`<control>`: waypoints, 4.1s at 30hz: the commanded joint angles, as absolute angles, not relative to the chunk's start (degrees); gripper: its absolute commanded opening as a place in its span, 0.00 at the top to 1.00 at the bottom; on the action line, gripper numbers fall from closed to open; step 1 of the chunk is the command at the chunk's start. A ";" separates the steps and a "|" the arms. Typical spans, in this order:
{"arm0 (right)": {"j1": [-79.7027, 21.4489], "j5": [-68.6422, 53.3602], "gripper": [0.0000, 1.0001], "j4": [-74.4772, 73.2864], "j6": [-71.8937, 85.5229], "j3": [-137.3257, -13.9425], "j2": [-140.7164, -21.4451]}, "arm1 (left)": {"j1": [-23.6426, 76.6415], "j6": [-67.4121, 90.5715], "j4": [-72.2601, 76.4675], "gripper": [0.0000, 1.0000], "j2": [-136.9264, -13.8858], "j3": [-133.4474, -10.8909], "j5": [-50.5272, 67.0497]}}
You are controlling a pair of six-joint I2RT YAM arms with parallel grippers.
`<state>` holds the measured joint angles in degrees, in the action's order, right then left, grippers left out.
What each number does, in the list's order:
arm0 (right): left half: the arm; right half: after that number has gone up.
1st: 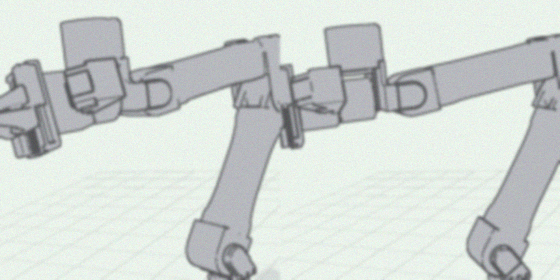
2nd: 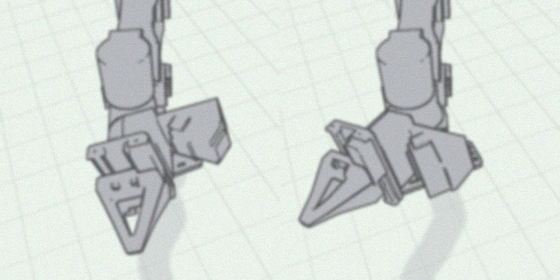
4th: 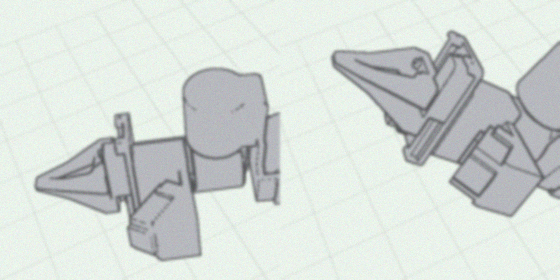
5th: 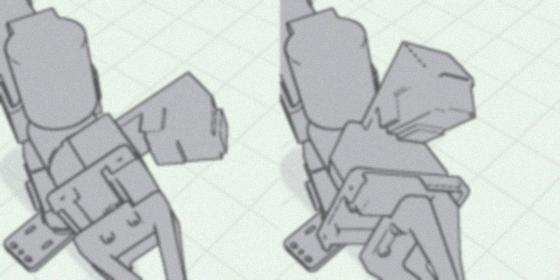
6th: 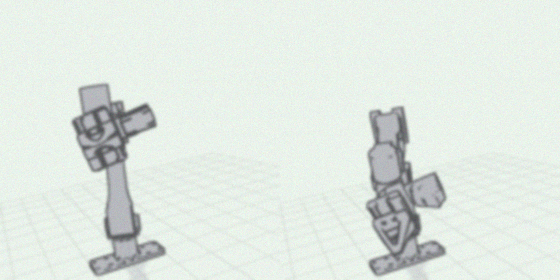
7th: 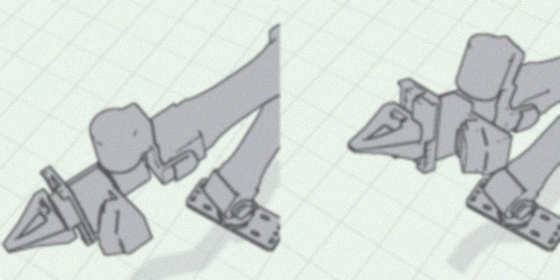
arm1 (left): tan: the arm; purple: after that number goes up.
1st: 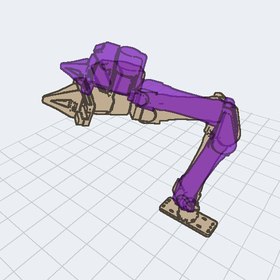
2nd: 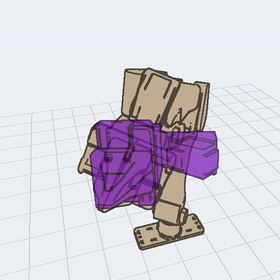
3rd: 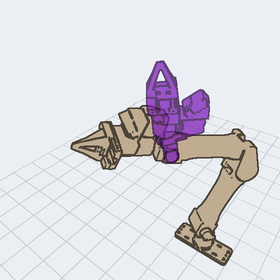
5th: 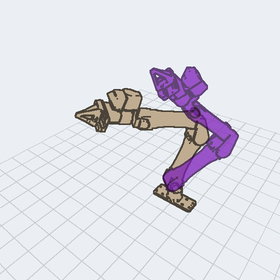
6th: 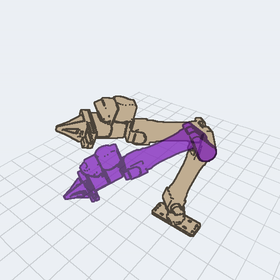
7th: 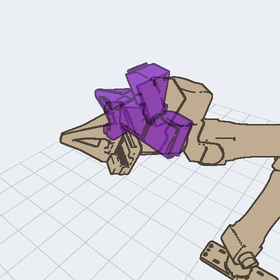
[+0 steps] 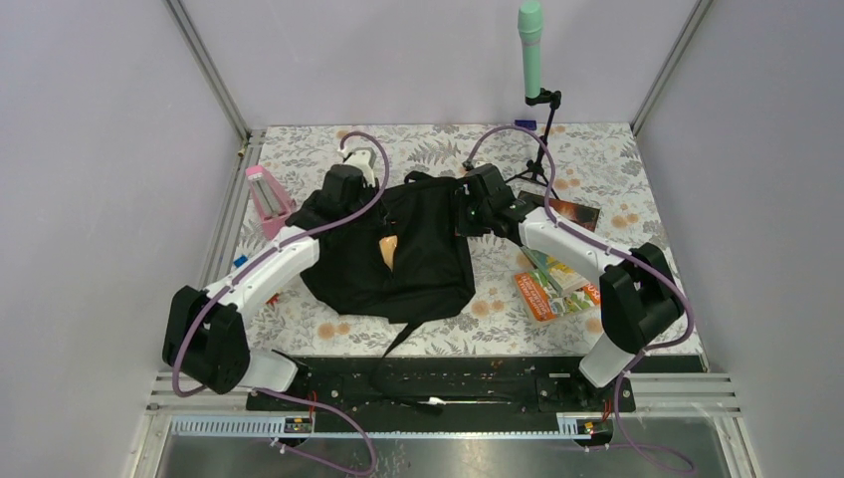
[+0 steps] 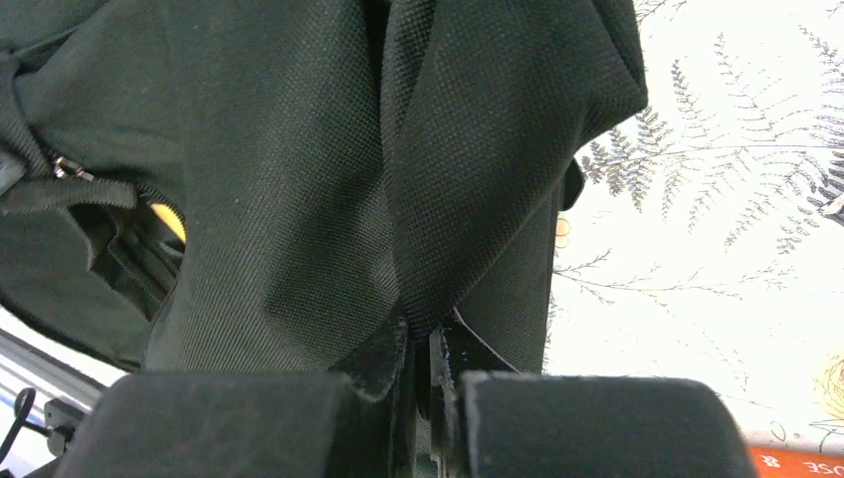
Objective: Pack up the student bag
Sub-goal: Adjust the student bag at the center of the board, then zip the student bag at the center of the board.
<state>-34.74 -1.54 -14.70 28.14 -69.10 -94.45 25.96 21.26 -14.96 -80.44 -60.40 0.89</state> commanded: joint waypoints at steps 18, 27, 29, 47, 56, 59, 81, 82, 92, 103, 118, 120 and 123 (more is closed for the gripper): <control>-34.05 -14.51 0.30 11.17 14.23 -55.19 -79.48 | 30.81 25.77 -6.14 1.00 -75.67 -57.91 -0.28; -38.49 -29.48 0.31 22.33 9.36 -58.78 -89.64 | 30.81 28.47 -10.65 1.00 -77.71 -61.40 3.75; -40.20 -28.24 0.31 22.00 8.11 -59.88 -90.85 | 30.85 29.05 -11.32 1.00 -77.56 -61.59 3.74; -44.95 -11.49 0.72 18.52 4.44 -64.77 -96.78 | 30.85 30.86 -12.51 1.00 -76.82 -61.67 4.56; -45.09 -9.58 0.94 21.95 7.45 -58.27 -89.96 | 30.76 30.23 -14.28 1.00 -76.47 -62.27 0.28; -45.09 -10.09 0.94 22.46 9.04 -56.35 -87.80 | 30.76 30.15 -14.34 1.00 -76.59 -62.56 0.22; -45.99 -11.26 1.00 23.89 19.41 -48.44 -82.78 | 30.17 31.24 -12.23 1.00 -75.53 -60.62 -1.60; -46.40 -11.25 1.00 24.50 20.70 -47.56 -82.63 | 30.08 31.55 -11.46 1.00 -75.42 -60.24 -1.73; -49.89 -10.82 1.00 29.17 28.14 -41.80 -81.90 | 28.64 32.52 -7.97 1.00 -76.80 -58.34 -2.06; -50.54 -8.88 1.00 29.00 27.99 -39.85 -79.90 | 28.39 27.77 -7.27 0.46 -73.35 -52.30 9.78; -50.54 -9.08 1.00 28.56 27.74 -40.16 -81.06 | 33.50 27.81 -10.57 0.46 -71.77 -50.33 2.37; -50.54 -8.86 1.00 28.18 27.58 -40.11 -80.98 | 34.32 29.37 -9.74 0.49 -71.65 -50.25 2.33; -50.54 -8.86 1.00 28.28 27.58 -40.06 -81.19 | 35.33 32.82 -7.49 0.51 -71.55 -49.50 3.50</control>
<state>-49.74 -8.58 26.83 27.40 -39.99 -81.87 34.13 28.86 -11.00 -71.64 -47.92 4.91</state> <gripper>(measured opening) 0.022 0.500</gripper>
